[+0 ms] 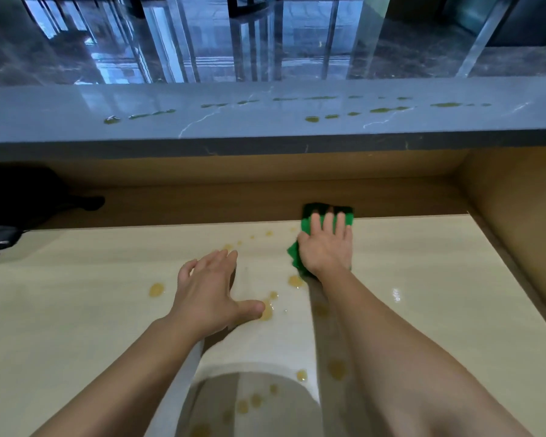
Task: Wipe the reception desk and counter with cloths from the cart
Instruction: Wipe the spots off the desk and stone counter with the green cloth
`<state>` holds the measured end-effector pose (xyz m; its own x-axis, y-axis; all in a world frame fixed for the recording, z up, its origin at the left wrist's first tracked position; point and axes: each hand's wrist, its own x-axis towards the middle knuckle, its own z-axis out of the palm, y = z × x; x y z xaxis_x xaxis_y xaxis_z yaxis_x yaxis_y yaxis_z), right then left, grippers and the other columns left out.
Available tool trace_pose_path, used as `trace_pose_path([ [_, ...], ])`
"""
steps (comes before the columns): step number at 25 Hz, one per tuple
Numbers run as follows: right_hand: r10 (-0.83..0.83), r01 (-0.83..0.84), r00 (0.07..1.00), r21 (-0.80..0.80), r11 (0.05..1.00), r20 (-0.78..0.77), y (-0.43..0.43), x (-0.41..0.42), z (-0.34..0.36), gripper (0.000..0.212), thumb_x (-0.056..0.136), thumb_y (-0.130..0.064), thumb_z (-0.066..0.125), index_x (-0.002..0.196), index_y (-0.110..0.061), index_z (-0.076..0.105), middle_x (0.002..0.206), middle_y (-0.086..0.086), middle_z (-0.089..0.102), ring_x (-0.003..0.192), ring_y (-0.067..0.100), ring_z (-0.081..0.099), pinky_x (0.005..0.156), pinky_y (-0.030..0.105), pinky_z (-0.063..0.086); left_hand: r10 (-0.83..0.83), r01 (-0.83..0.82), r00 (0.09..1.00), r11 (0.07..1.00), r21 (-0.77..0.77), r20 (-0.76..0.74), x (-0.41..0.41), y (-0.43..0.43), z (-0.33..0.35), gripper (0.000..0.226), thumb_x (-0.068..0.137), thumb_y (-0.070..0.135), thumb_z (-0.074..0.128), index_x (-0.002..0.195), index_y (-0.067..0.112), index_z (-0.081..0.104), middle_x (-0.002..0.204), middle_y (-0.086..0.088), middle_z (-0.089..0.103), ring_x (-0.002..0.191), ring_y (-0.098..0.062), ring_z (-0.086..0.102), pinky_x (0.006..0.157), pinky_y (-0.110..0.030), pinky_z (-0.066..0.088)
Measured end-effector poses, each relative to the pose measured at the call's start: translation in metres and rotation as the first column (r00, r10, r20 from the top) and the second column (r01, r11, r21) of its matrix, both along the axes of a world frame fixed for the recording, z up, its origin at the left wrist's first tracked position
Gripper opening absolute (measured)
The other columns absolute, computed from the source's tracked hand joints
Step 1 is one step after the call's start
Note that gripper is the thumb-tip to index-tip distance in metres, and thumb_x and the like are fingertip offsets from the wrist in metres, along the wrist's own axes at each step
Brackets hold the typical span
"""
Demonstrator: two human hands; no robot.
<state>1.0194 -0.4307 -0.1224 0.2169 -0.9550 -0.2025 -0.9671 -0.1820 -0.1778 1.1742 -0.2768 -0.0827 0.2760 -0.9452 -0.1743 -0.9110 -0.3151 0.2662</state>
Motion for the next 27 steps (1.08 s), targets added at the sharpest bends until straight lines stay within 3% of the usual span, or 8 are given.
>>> trace_pose_path([
  [3, 0.130, -0.133, 0.987, 0.018, 0.991, 0.093, 0.017, 0.075, 0.003, 0.057, 0.101, -0.042, 0.018, 0.155, -0.026, 0.011, 0.163, 0.004, -0.001, 0.149, 0.026, -0.008, 0.121, 0.042, -0.004, -0.033, 0.032, 0.999, 0.997, 0.066, 0.015, 0.028, 0.010, -0.002, 0.129, 0.054, 0.085, 0.060, 0.154, 0.023, 0.008, 0.162, 0.004, 0.009, 0.148, -0.012, 0.005, 0.117, -0.037, 0.003],
  [5, 0.271, -0.276, 0.956, 0.033, 0.961, 0.112, 0.032, 0.115, 0.002, 0.056, 0.101, -0.043, 0.018, 0.155, -0.029, 0.012, 0.163, 0.003, 0.001, 0.150, 0.025, -0.006, 0.120, 0.043, -0.003, -0.077, 0.076, 0.997, 0.995, 0.065, 0.015, 0.042, 0.018, 0.000, 0.130, 0.050, 0.087, 0.060, 0.153, 0.024, 0.012, 0.160, 0.005, 0.015, 0.147, -0.012, 0.009, 0.116, -0.036, 0.006],
  [8, 0.486, -0.486, 0.874, -0.012, 0.874, 0.008, 0.044, 0.134, -0.004, 0.056, 0.101, -0.043, 0.019, 0.155, -0.032, 0.006, 0.163, 0.003, 0.004, 0.149, 0.026, -0.002, 0.120, 0.043, -0.002, -0.158, 0.158, 0.987, 0.987, 0.016, 0.027, 0.047, 0.023, 0.003, 0.106, 0.047, 0.087, 0.058, 0.135, 0.033, 0.034, 0.144, 0.011, 0.040, 0.137, -0.011, 0.027, 0.108, -0.035, 0.017],
  [11, 0.537, -0.539, 0.842, -0.061, 0.840, -0.045, 0.030, 0.113, -0.005, 0.056, 0.101, -0.044, 0.021, 0.154, -0.034, 0.007, 0.162, 0.002, 0.010, 0.148, 0.024, 0.005, 0.118, 0.041, 0.008, -0.222, 0.223, 0.970, 0.975, 0.009, 0.103, 0.045, 0.022, 0.007, 0.082, 0.048, 0.086, 0.054, 0.109, 0.033, 0.042, 0.125, 0.015, 0.049, 0.128, -0.010, 0.032, 0.100, -0.035, 0.020],
  [14, 0.414, -0.421, 0.906, -0.095, 0.902, -0.082, 0.007, 0.062, -0.005, 0.054, 0.100, -0.044, 0.023, 0.152, -0.034, 0.014, 0.161, 0.002, 0.015, 0.148, 0.024, 0.007, 0.115, 0.039, 0.015, -0.246, 0.247, 0.964, 0.969, 0.006, 0.101, 0.042, 0.020, 0.009, 0.073, 0.046, 0.084, 0.056, 0.094, 0.031, 0.040, 0.114, 0.015, 0.051, 0.123, -0.011, 0.034, 0.096, -0.033, 0.020],
  [21, -0.047, 0.039, 0.987, -0.053, 0.998, -0.152, -0.010, -0.080, -0.004, 0.058, 0.102, -0.044, 0.021, 0.155, -0.028, 0.004, 0.163, 0.006, -0.001, 0.150, 0.026, -0.001, 0.120, 0.040, 0.008, -0.258, 0.256, 0.965, 0.966, 0.045, 0.046, 0.044, 0.029, 0.002, 0.084, 0.039, 0.082, 0.062, 0.103, 0.030, 0.042, 0.117, 0.013, 0.052, 0.120, -0.012, 0.036, 0.094, -0.029, 0.019],
  [24, -0.221, 0.222, 0.972, 0.007, 0.975, -0.077, 0.009, -0.062, -0.001, 0.058, 0.102, -0.042, 0.019, 0.156, -0.027, 0.002, 0.163, 0.007, -0.005, 0.150, 0.028, -0.006, 0.121, 0.043, 0.004, -0.236, 0.235, 0.972, 0.971, 0.030, 0.011, 0.040, 0.033, -0.003, 0.105, 0.036, 0.081, 0.066, 0.121, 0.026, 0.038, 0.127, 0.007, 0.048, 0.126, -0.015, 0.033, 0.098, -0.030, 0.019],
  [27, -0.213, 0.213, 0.977, 0.030, 0.976, -0.014, 0.043, -0.002, 0.002, 0.058, 0.102, -0.041, 0.017, 0.156, -0.027, -0.001, 0.162, 0.008, -0.010, 0.149, 0.028, -0.011, 0.121, 0.044, 0.000, -0.226, 0.223, 0.974, 0.972, 0.074, 0.034, 0.038, 0.038, -0.005, 0.140, 0.044, 0.079, 0.069, 0.151, 0.014, 0.006, 0.149, -0.002, 0.033, 0.140, -0.019, 0.020, 0.112, -0.034, 0.013],
])
